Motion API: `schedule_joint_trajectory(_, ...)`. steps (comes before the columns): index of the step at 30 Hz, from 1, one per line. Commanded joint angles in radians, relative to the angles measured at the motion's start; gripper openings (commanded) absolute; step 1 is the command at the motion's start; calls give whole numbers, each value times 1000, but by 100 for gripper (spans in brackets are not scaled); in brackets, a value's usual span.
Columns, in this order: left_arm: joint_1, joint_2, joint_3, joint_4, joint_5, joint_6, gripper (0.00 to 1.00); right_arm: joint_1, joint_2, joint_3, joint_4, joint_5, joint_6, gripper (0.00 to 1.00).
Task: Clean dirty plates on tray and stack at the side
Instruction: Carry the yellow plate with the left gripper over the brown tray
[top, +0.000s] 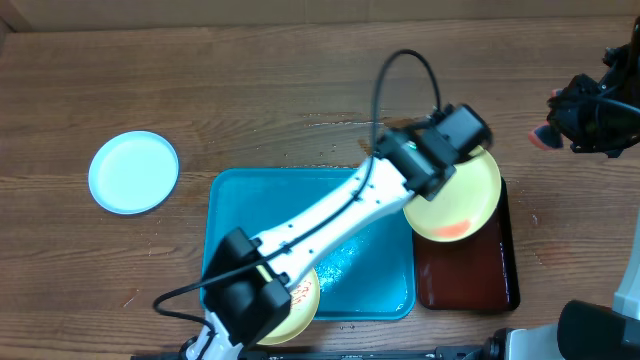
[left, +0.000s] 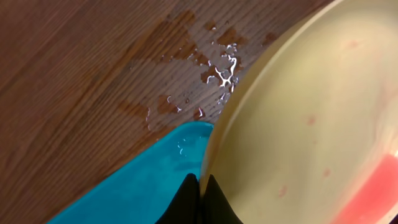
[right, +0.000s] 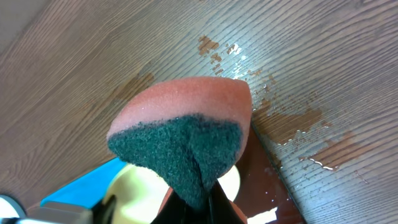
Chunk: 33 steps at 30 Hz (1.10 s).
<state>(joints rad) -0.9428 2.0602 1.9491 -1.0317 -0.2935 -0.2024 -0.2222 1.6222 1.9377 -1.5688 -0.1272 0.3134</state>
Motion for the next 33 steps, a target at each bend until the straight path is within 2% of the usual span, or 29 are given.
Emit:
schedule_joint_trajectory(1,-28,15,65,-24,-146,15,4,-2,-18,29,5,-9,-8,4)
schedule_joint_trajectory(7,-39,14,76,-70,-219,15,4,-2,-18,29,7,-9,-8,4)
schedule_joint_trajectory(12,-73,14,84,-82,-341,17,4,-4,-18,29,13,2,-4,4)
schedule_joint_trajectory(23,-270,14,85,-6,-653,148,4,-6,-18,29,18,2,-3,4)
schedule_joint_trajectory(33,-289,14,85,-4,-738,167,4,-53,-18,29,14,-33,-1,4)
